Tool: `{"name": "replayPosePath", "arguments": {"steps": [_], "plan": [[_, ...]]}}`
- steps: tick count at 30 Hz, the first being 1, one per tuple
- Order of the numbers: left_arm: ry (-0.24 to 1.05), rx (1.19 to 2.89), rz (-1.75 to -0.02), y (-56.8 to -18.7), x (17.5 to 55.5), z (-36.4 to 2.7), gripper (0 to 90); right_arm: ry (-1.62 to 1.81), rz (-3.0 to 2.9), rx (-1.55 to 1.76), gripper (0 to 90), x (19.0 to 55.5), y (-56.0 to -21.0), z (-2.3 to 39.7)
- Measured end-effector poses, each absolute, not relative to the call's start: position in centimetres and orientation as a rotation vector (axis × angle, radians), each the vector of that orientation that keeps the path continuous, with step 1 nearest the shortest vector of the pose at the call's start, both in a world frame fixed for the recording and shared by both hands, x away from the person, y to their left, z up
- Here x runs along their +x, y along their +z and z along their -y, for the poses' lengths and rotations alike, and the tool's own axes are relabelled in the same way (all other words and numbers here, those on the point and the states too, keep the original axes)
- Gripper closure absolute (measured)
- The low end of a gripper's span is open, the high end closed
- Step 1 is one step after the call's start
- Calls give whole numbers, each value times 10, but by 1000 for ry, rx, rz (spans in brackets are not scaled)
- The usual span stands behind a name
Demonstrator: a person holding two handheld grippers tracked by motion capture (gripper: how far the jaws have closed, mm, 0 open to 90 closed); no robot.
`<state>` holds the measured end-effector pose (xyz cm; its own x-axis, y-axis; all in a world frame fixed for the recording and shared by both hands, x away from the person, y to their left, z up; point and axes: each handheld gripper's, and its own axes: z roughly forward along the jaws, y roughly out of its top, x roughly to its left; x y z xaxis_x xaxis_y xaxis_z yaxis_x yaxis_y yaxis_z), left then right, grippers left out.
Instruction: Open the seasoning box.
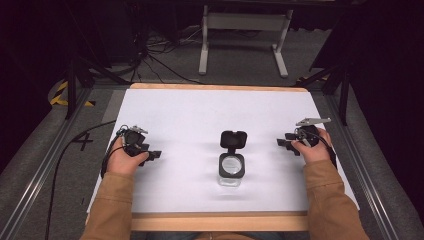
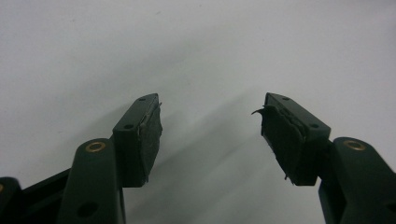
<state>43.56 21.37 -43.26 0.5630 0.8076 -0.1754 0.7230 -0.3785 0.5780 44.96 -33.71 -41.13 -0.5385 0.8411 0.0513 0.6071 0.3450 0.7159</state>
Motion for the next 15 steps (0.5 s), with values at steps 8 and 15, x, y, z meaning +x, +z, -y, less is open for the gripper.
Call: {"name": "replayPosePath", "arguments": {"steps": [8, 15], "plan": [[146, 2215, -1165, -433, 436, -205, 363, 898, -2320, 1211, 489, 451, -420, 330], [106, 2249, -1175, -426, 434, -201, 332, 836, -2389, 1245, 441, 451, -423, 332]]}}
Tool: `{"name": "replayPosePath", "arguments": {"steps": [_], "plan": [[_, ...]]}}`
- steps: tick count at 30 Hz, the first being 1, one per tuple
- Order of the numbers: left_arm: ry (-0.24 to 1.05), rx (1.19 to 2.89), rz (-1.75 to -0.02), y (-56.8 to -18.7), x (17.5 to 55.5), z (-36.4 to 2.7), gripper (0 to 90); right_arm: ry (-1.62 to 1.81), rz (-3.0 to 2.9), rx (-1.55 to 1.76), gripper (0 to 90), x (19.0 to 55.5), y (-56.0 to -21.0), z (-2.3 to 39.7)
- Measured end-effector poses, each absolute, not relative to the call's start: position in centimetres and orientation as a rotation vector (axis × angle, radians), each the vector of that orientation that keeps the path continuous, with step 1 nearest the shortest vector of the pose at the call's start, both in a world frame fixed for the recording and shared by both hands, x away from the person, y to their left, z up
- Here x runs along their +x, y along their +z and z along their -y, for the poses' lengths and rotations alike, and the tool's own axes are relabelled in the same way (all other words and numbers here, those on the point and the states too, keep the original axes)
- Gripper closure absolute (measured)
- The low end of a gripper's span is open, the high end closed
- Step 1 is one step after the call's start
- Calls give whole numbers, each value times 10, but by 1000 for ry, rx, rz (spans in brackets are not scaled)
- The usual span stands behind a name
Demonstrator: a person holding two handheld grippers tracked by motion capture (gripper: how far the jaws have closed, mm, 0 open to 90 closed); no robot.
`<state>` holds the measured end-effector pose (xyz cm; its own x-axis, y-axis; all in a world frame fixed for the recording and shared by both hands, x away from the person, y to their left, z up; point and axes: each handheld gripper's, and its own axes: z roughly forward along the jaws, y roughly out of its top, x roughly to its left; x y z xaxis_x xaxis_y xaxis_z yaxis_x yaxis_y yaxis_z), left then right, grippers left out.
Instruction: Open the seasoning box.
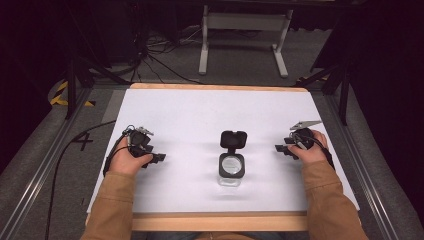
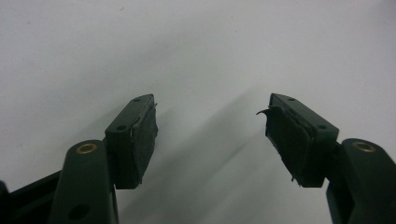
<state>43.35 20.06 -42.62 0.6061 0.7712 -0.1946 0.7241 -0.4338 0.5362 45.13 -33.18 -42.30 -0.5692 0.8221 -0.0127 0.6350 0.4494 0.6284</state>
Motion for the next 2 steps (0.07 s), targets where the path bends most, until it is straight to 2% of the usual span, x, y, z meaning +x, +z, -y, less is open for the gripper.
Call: {"name": "replayPosePath", "arguments": {"steps": [2], "plan": [[105, 2247, -1185, -424, 433, -200, 321, 821, -2388, 1237, 438, 451, -422, 331]]}}
